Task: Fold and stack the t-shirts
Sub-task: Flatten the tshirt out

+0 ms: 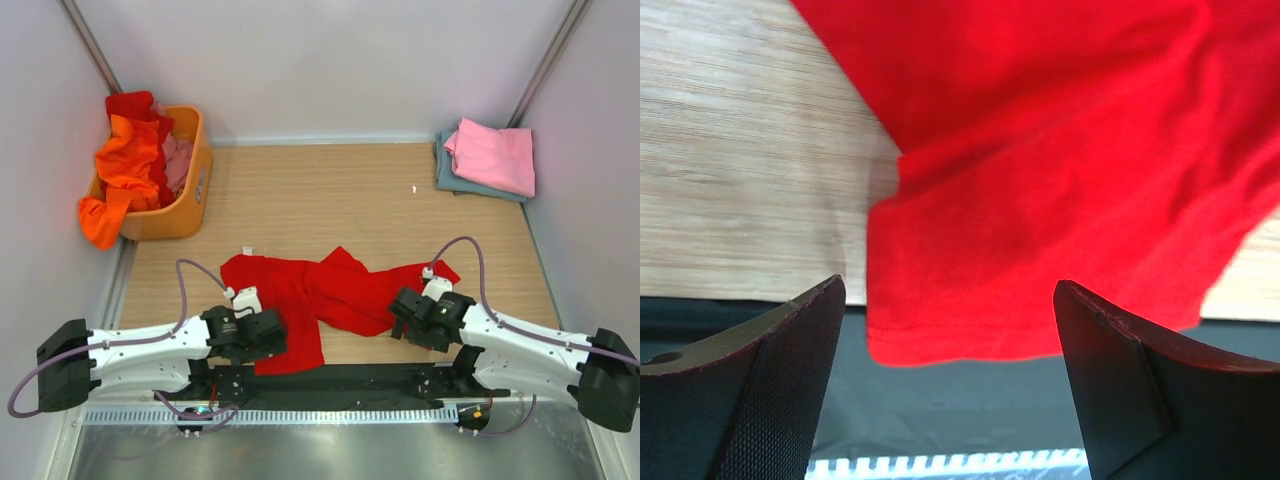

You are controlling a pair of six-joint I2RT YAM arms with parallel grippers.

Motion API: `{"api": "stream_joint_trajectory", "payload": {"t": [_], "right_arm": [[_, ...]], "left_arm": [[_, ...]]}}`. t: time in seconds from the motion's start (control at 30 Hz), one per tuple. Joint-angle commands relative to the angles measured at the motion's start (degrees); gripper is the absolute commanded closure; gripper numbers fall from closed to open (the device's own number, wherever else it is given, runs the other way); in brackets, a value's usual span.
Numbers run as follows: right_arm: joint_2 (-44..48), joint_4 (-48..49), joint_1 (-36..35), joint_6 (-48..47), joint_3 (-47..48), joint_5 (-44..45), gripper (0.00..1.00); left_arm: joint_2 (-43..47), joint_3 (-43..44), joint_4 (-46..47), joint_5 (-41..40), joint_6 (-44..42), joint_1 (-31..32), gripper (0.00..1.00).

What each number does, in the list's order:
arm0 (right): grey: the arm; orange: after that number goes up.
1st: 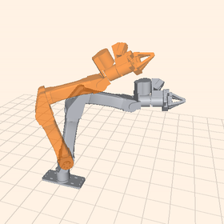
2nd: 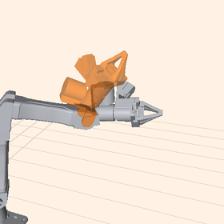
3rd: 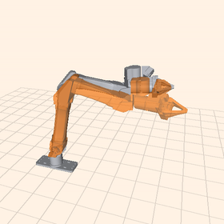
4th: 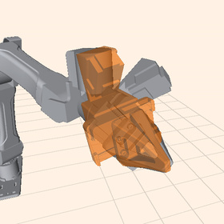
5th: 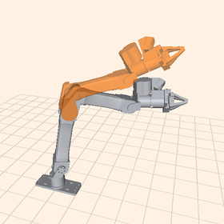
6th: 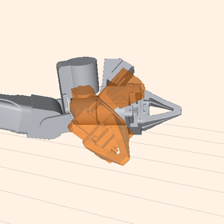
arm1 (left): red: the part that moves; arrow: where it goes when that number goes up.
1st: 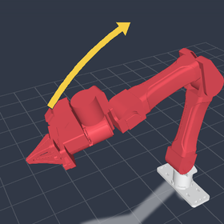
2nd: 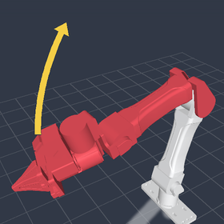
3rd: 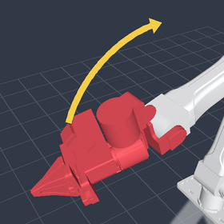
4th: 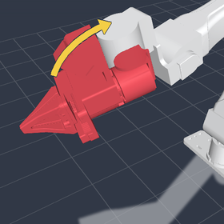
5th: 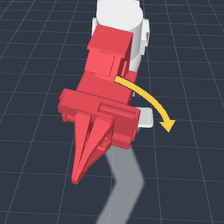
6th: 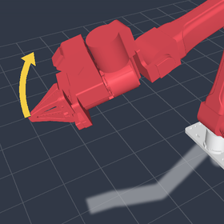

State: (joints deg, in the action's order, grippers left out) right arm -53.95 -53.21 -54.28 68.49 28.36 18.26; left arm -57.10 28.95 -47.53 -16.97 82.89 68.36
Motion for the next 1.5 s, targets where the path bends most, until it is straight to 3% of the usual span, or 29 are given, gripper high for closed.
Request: {"api": "stream_joint_trajectory", "payload": {"t": [0.0,0.13,0.23,0.27,0.33,0.37,0.43,0.47,0.53,0.7,0.77,0.93,1.13,1.27,1.47], "right_arm": [[-5.87,2.58,-0.3,0.51,0.91,1.43,0.21],[-12.39,6.26,-0.3,-1.51,0.21,0.55,0.23],[-12.5,7.59,-0.39,-1.96,-0.5,-0.07,0.43],[-12.14,8.29,-0.39,-2.13,-0.76,-0.24,0.54],[-11.0,8.12,-0.39,-2.22,-1.02,-0.16,0.68],[-10.82,7.95,-0.47,-2.48,-1.11,-0.24,0.8],[-10.65,7.77,-0.39,-2.92,-1.29,-0.33,0.92],[-10.3,7.86,-0.47,-3.27,-1.29,-0.94,0.99],[-9.77,7.95,-0.39,-3.54,-1.29,-1.74,0.99],[-4.33,1.81,-0.39,-4.24,5.09,1.24,0.99],[-1.78,-3.63,-0.39,-4.77,9.76,3.87,0.99],[0.78,-17.07,-0.3,-7.57,31.81,14.93,0.99],[-1.41,-24.73,-0.3,-11.62,51.78,19.96,0.99],[-1.68,-28.17,-0.3,-13.38,61.18,24.96,0.99],[0.42,-27.04,-0.3,-19.87,76.03,27.27,0.99]], "left_arm": [[0.33,-2.13,3.31,-2.19,2.8,0.37,0.15],[-0.99,-3.72,4.55,-2.01,3.59,0.37,0.15],[-1.34,-5.21,7.17,-2.1,3.68,0.37,0.21],[-1.35,-5.83,7.8,-2.27,3.68,0.37,0.23],[-2.04,-6.27,9.55,-2.63,3.59,0.37,0.31],[-2.31,-6.53,10.26,-2.71,3.16,0.37,0.41],[-2.93,-6.8,12.97,-2.72,2.28,0.37,0.54],[-3.54,-6.63,13.77,-2.54,1.75,0.37,0.76],[-3.98,-5.92,14.04,-2.8,0.87,0.46,1.0],[-1.89,-1.45,11.07,-3.24,-0.54,0.37,1.0],[0.14,3.36,5.01,-5.07,-1.06,0.46,1.0],[9.62,14.8,-11.31,-12.89,-3.43,0.37,1.0],[13.24,33.07,-28.45,-23.97,-7.65,0.46,1.0],[12.72,47.99,-33.94,-29.95,-13.44,0.46,1.0],[10.7,66.02,-31.32,-33.65,-28.73,0.37,1.0]]}}
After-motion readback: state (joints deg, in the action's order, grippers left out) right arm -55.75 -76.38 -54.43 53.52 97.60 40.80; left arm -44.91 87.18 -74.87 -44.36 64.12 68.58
